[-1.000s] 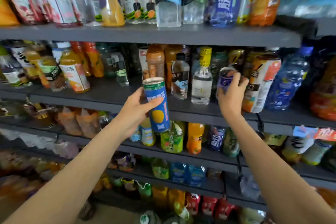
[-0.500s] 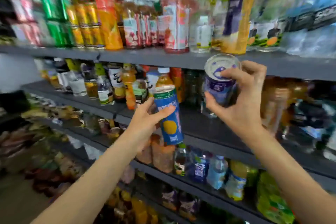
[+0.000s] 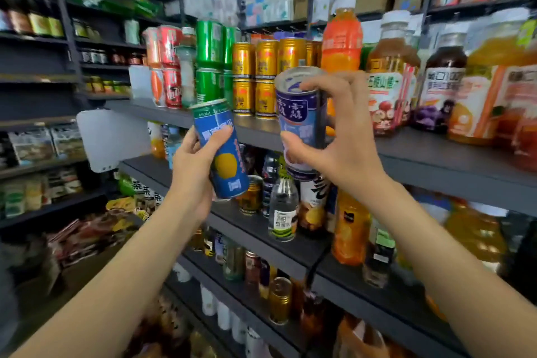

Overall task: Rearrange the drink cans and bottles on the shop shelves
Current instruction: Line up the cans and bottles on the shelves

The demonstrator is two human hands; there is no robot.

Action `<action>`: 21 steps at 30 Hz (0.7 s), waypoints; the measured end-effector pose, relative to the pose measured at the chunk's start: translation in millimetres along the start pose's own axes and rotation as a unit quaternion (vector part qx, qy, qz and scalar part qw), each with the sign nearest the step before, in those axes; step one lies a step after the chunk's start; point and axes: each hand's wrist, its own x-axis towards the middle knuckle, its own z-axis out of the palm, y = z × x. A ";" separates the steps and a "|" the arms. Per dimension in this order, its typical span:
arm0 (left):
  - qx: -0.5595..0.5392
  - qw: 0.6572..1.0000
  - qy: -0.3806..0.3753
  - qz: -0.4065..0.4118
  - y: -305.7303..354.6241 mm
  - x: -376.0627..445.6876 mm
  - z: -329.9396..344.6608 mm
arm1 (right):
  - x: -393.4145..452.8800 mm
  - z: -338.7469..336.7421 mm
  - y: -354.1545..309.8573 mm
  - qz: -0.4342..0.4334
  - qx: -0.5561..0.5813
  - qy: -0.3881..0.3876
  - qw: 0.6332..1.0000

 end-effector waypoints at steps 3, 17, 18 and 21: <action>-0.013 1.000 0.016 0.014 8.5 48.2 -46.0 | 23.9 69.1 6.6 0.015 0.013 0.012 1.000; -0.071 0.996 0.051 -0.003 62.8 294.6 -275.0 | 123.5 345.3 33.4 0.161 -0.026 0.062 0.985; -0.070 0.996 0.051 -0.007 61.6 307.5 -284.5 | 130.2 361.8 37.6 0.172 -0.026 0.065 0.983; -0.048 0.998 0.047 -0.009 59.2 343.7 -309.5 | 150.5 413.9 52.3 0.187 -0.006 0.059 0.981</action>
